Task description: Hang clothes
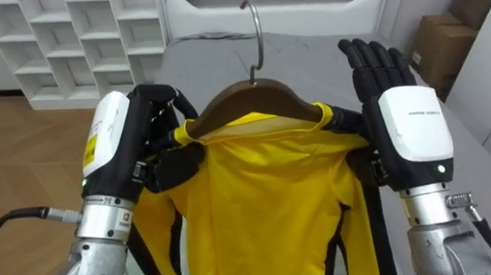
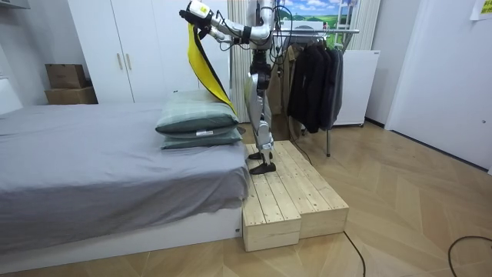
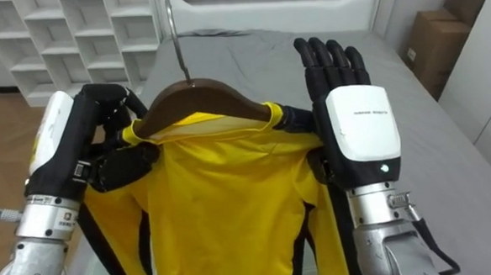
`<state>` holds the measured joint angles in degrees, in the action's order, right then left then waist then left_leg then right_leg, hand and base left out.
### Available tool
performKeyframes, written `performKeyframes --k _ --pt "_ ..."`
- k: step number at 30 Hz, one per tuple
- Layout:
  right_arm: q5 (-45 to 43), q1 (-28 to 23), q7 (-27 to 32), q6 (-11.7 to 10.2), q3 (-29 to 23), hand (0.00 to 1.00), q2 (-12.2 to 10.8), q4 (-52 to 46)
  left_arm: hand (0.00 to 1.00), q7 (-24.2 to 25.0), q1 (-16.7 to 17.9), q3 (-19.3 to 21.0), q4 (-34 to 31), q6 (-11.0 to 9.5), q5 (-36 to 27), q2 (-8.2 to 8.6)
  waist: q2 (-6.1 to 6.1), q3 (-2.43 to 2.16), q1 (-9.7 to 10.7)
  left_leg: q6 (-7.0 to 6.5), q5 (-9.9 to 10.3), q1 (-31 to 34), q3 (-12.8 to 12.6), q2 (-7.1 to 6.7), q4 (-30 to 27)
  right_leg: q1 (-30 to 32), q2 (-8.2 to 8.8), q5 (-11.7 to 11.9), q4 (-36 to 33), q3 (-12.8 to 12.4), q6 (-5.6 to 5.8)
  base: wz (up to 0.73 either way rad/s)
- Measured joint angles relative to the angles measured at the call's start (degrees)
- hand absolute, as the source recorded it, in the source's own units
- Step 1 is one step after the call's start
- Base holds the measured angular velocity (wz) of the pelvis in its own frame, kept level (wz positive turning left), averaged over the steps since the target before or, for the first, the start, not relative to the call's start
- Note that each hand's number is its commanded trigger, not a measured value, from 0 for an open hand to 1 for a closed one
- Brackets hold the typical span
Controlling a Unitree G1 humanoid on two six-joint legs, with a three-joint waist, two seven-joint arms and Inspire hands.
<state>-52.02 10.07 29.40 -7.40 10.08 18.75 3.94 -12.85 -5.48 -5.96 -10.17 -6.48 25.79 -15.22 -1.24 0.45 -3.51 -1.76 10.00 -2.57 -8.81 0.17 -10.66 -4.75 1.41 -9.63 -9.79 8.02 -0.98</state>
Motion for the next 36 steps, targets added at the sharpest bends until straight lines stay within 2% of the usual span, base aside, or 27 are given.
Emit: performKeyframes --k 12,19,24,33,36 --pt "0.0 1.4 0.2 1.4 0.9 0.0 0.0 5.1 1.0 0.8 -0.2 -2.1 0.0 1.3 1.0 -0.12 -0.19 0.0 0.0 0.0 0.0 0.0 0.1 0.04 -0.1 0.1 -0.04 0.0 0.0 -0.1 0.0 0.0" --pt "0.0 1.7 0.6 2.1 1.8 0.0 0.0 5.3 1.0 1.3 -1.6 -2.1 0.0 1.8 1.0 -1.31 -0.18 -0.01 0.0 0.0 0.0 0.0 0.1 0.04 -0.1 0.1 0.0 0.0 0.0 -0.1 0.0 0.0" --pt "0.5 3.0 0.6 2.5 2.6 0.0 0.0 6.6 1.0 1.3 -1.6 -2.3 0.0 2.3 1.0 -1.31 -0.18 -0.01 0.0 0.0 0.0 0.0 0.1 0.02 -0.1 0.0 0.03 0.0 -0.1 -0.1 0.01 0.0" --pt "7.6 3.5 -2.7 2.5 5.1 0.0 1.2 7.2 1.0 2.4 -1.6 -2.3 0.1 2.4 1.0 -2.27 -0.2 0.03 -0.4 -0.01 0.0 -0.2 0.2 0.05 -0.1 -0.2 0.01 0.0 -0.1 0.0 0.01 0.0" --pt "8.9 3.5 -3.4 2.5 5.3 0.0 1.2 7.2 1.0 2.5 -1.6 -2.4 0.1 2.4 1.0 -2.35 -0.6 0.29 -0.6 -0.01 0.0 -0.2 0.2 0.05 -0.1 -0.2 0.0 0.0 -0.1 0.0 0.01 0.0"
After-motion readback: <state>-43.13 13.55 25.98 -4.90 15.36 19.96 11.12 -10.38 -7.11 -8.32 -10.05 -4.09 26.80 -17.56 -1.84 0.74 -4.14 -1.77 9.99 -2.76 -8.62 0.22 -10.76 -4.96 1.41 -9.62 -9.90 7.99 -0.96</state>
